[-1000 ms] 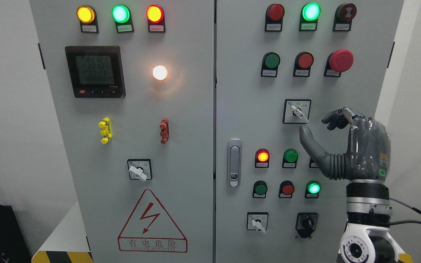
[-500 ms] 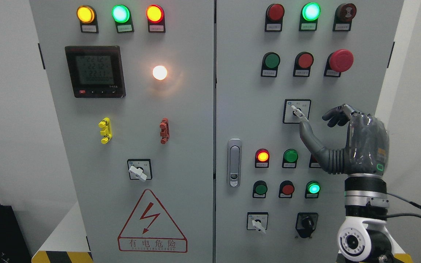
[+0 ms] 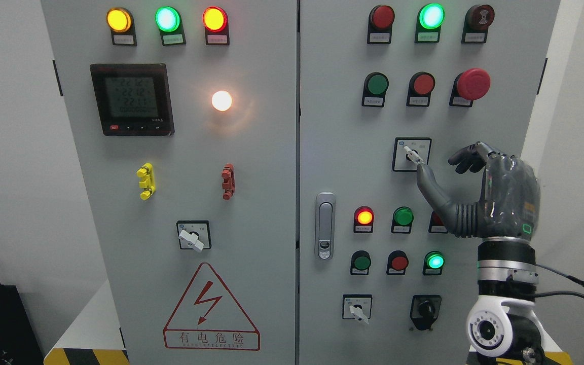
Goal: Rotate and turn off gray switch
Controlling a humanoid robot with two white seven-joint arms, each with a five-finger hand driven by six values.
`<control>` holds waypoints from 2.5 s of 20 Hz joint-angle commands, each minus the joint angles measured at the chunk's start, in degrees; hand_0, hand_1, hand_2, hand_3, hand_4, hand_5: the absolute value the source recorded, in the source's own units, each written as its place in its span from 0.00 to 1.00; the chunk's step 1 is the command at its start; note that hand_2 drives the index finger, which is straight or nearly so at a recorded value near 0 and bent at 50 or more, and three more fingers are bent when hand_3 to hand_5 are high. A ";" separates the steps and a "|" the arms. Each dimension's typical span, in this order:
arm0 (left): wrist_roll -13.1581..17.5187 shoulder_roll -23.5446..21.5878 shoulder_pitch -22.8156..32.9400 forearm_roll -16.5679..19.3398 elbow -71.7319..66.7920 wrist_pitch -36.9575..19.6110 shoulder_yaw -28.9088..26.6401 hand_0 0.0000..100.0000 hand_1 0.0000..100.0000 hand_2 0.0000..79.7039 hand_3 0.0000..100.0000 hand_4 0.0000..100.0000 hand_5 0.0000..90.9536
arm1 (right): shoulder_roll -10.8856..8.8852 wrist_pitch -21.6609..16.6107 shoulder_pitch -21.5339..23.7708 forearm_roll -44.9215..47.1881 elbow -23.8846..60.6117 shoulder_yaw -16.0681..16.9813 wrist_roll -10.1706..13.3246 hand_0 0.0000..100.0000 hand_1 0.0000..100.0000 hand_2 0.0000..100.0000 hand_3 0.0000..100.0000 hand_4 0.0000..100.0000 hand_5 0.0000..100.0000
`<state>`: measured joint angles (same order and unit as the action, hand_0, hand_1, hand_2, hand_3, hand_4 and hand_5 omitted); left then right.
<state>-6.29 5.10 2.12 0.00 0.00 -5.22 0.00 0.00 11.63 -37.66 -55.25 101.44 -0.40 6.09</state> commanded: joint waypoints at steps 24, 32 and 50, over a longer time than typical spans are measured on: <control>0.05 0.00 0.08 0.44 -1.32 0.03 -1.85 0.12 0.39 0.00 0.00 0.00 0.00 | 2.64 0.15 -1.36 -1.70 -0.63 -3.21 0.06 0.14 0.39 0.61 0.72 0.72 0.86; 0.05 0.00 -0.01 0.44 -1.32 0.03 -1.84 0.12 0.39 0.00 0.00 0.00 0.00 | 2.64 0.24 -1.45 -1.79 -1.16 -3.21 0.15 0.21 0.39 0.61 0.73 0.72 0.86; 0.05 0.00 -0.01 0.44 -1.32 0.03 -1.85 0.12 0.39 0.00 0.00 0.00 0.00 | 2.64 1.82 -1.97 -1.70 -1.68 -3.21 0.06 0.20 0.44 0.62 0.74 0.72 0.86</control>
<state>-6.28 5.10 2.12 0.00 0.00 -5.21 0.00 2.60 13.49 -39.56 -56.96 100.00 -3.54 6.20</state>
